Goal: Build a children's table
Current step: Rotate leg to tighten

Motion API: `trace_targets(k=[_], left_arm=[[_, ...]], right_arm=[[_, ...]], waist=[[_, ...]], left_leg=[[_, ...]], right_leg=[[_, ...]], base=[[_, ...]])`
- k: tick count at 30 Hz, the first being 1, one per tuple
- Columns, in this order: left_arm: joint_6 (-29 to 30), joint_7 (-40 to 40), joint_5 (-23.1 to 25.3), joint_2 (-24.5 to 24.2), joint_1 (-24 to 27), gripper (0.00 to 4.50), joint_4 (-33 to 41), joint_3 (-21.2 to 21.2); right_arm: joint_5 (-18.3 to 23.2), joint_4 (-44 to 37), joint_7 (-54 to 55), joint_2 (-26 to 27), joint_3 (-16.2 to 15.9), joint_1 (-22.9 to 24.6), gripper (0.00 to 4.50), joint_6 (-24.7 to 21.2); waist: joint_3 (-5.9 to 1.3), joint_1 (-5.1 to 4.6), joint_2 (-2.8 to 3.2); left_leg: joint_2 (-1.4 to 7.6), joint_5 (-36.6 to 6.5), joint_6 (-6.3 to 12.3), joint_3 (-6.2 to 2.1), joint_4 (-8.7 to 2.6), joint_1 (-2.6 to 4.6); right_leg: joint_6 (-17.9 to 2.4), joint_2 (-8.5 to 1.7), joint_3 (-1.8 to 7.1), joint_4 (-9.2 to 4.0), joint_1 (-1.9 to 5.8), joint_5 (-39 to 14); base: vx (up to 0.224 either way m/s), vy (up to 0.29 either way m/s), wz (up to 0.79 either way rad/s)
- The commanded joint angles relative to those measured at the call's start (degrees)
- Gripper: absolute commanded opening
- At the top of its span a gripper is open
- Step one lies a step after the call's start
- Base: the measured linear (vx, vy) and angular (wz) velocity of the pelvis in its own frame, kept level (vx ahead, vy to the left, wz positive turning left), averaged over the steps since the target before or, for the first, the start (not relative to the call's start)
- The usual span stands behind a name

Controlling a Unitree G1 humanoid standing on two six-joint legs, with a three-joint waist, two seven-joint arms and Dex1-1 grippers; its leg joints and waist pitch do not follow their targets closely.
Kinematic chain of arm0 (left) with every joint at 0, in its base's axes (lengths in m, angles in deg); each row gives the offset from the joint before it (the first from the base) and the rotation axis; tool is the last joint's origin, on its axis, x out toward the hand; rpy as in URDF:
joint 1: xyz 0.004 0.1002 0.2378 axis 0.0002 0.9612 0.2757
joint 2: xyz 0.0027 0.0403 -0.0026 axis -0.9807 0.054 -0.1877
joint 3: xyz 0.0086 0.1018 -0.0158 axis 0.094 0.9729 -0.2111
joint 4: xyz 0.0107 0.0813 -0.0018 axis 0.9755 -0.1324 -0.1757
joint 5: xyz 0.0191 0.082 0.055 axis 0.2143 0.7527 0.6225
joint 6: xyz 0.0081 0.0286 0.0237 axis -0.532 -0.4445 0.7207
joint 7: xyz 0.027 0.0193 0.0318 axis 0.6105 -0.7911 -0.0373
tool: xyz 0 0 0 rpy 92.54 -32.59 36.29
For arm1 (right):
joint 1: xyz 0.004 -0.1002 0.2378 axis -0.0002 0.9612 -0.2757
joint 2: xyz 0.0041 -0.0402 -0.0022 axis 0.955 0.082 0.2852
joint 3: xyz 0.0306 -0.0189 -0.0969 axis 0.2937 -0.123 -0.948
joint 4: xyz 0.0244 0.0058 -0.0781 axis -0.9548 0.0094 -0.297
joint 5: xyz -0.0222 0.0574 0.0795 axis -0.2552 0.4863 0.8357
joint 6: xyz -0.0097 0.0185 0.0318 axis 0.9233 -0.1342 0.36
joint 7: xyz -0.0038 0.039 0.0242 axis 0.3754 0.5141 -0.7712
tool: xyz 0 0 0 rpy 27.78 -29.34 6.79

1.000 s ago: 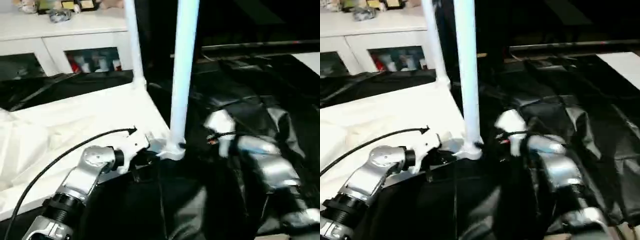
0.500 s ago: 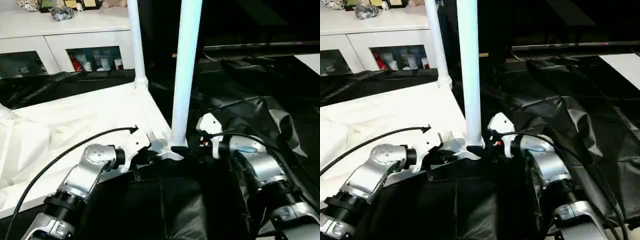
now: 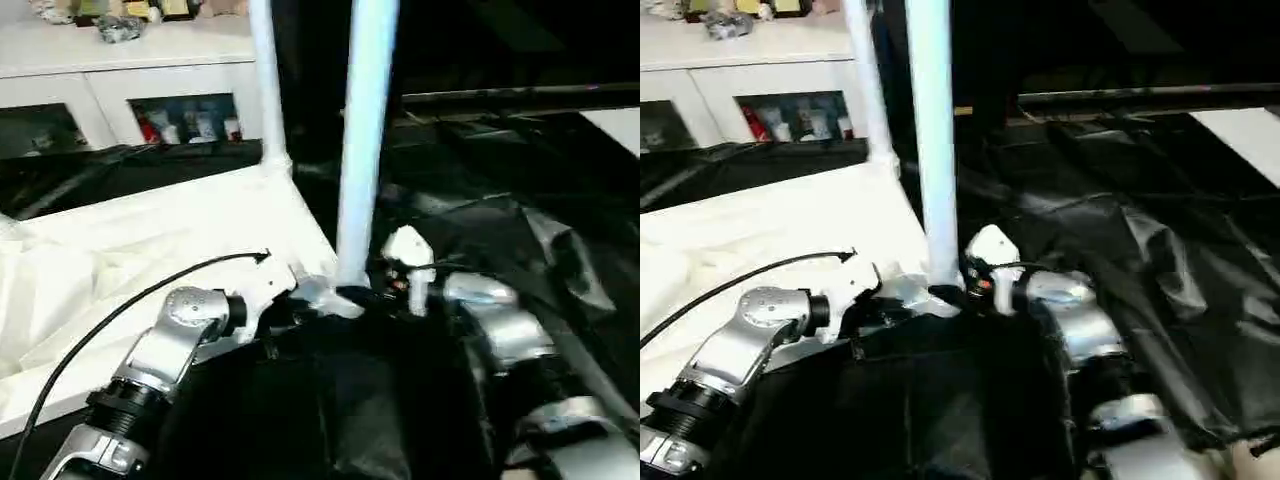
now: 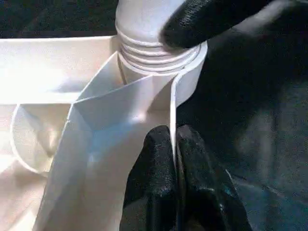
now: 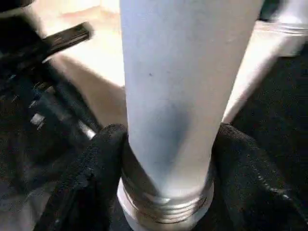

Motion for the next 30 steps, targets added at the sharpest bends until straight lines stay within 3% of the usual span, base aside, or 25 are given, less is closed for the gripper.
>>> trace_targets(k=[1,3,4,5,6,7,10,11,12,13,14,19,22,23,26,30], left_arm=[[1.4,2.7,-0.3,1.8,1.3,0.00,-2.3,0.1],[2.1,10.3,1.2,5.4,-1.2,0.00,-6.6,-1.2],[2.1,11.8,1.4,6.0,-1.7,0.00,-7.5,-1.4],[2.2,14.3,1.7,7.4,-2.7,0.00,-9.0,-1.9],[1.9,17.8,2.0,9.5,-4.4,0.00,-11.5,-2.7],[1.7,19.7,2.2,10.6,-5.3,0.00,-12.8,-3.0],[-0.1,25.2,3.2,13.5,-8.6,0.00,-17.6,-3.5],[-0.6,26.0,3.4,14.0,-9.2,0.00,-18.3,-3.5],[-0.7,26.2,3.4,14.1,-9.4,0.00,-18.6,-3.5],[-1.3,26.0,3.5,14.3,-9.8,0.00,-18.8,-3.3],[-1.4,25.9,3.5,14.3,-9.8,0.00,-18.7,-3.2],[-4.9,20.1,3.6,13.1,-9.2,0.00,-18.5,-1.8],[-6.4,15.0,3.2,10.6,-7.6,0.00,-16.4,-0.7],[-6.7,14.3,3.2,10.1,-7.4,0.00,-16.2,-0.5],[-7.7,10.4,2.4,8.3,-6.4,0.00,-14.7,0.0],[-10.3,-2.0,-1.2,3.5,-3.3,0.00,-9.1,1.1]], right_arm=[[-1.1,2.4,5.1,0.2,1.6,-0.4,2.47,-1.7],[-1.4,3.8,12.5,3.6,2.9,0.5,2.45,-3.2],[-1.5,4.0,13.7,4.3,3.1,0.6,2.42,-3.5],[-1.8,4.5,16.1,5.5,3.2,0.6,2.35,-4.0],[-3.0,5.7,19.6,7.0,2.7,0.3,2.27,-4.6],[-3.7,6.4,21.5,7.8,2.3,0.1,2.23,-4.9],[-4.4,8.5,26.0,11.3,2.2,-1.5,2.23,-5.8],[-4.4,8.6,26.2,12.0,2.0,-1.8,2.23,-5.6],[-4.3,8.6,26.1,12.2,1.9,-1.9,2.23,-5.5],[-4.1,8.1,25.2,12.7,1.5,-2.0,2.23,-4.7],[-4.0,7.9,24.9,12.8,1.5,-2.0,2.68,-4.6],[-2.9,5.7,19.5,11.9,1.6,-1.9,2.98,-2.5],[-0.9,2.3,12.5,7.7,2.1,-1.7,3.12,-2.1],[-0.6,1.7,11.2,6.8,2.2,-1.7,3.41,-2.1],[-0.1,-0.8,5.5,2.9,1.4,-1.2,3.55,-3.1],[-0.6,-5.3,-6.2,-5.3,-0.3,0.3,3.69,-2.6]], waist=[[-2.62,0.06,-1.41],[-2.49,-0.27,-1.77],[-2.23,-0.38,-1.63],[-2.37,-0.22,-1.93],[-2.39,-0.20,-1.84],[-2.24,-0.09,-1.76],[-2.38,-0.04,-2.17],[-2.32,-0.01,-1.70],[-2.30,-0.10,-1.79],[-2.40,0.07,-1.81],[-2.44,-0.02,-1.73],[-2.54,-0.11,-1.79],[-2.67,0.32,-1.89],[-2.76,0.30,-1.95],[-2.92,0.45,-1.99],[-3.23,0.95,-2.00]], left_leg=[[4.67,-10.9,2.29,-2.04,-4.76,1.24],[4.69,-11.8,1.91,-1.95,-4.97,1.23],[4.56,-13.0,1.21,-1.86,-5.12,1.50],[4.58,-13.5,0.78,-1.93,-5.08,1.60],[4.56,-13.2,0.62,-1.89,-5.09,1.50],[4.57,-14.3,0.01,-1.78,-5.16,1.98],[4.51,-14.5,0.13,-1.55,-5.24,1.86],[4.51,-15.9,-0.05,-1.51,-5.25,2.14],[4.55,-16.4,-0.14,-1.59,-5.37,2.02],[4.73,-16.7,-0.23,-1.68,-5.51,1.95],[4.76,-16.6,-0.19,-1.72,-5.64,1.82],[4.76,-16.6,0.32,-1.77,-5.77,1.45],[4.86,-14.0,2.10,-1.50,-5.39,1.30],[4.79,-13.1,2.41,-1.43,-5.28,1.18],[4.67,-8.9,4.58,-1.23,-4.86,0.89],[4.75,-5.2,6.73,-0.98,-4.29,0.70]], right_leg=[[-12.9,-5.88,2.69,-4.99,1.09,-10.2],[-12.3,-5.80,2.77,-5.19,1.02,-11.0],[-12.0,-5.77,2.91,-5.50,0.74,-13.1],[-11.4,-6.13,2.97,-5.66,0.83,-14.6],[-11.3,-6.14,3.01,-5.64,0.81,-14.7],[-10.8,-6.01,3.00,-5.94,0.31,-15.9],[-9.7,-6.24,2.92,-6.09,0.48,-16.6],[-9.0,-6.41,2.99,-6.45,0.12,-18.2],[-8.7,-6.44,2.96,-6.50,0.20,-18.9],[-8.2,-6.53,2.99,-6.51,0.29,-18.6],[-8.0,-6.44,2.94,-6.43,0.35,-17.4],[-8.0,-6.52,2.89,-6.36,0.51,-16.4],[-8.0,-6.69,3.00,-6.45,0.70,-14.7],[-8.3,-6.62,2.97,-6.26,0.76,-13.5],[-9.9,-6.48,2.68,-5.80,1.03,-8.4],[-11.1,-5.97,2.33,-4.90,1.04,-2.3]], base=[[0.000,0.000,0.00],[0.000,0.000,0.00],[0.000,0.000,0.00],[0.000,0.000,0.00],[0.000,0.000,0.00],[0.000,0.000,0.00],[0.000,0.000,0.00],[0.000,0.000,0.00],[0.000,0.000,0.00],[0.000,0.000,0.00],[0.000,0.000,0.00],[0.000,0.000,0.00],[0.000,0.000,0.00],[0.000,0.000,0.00],[0.000,0.000,0.00],[0.000,0.000,0.00]])
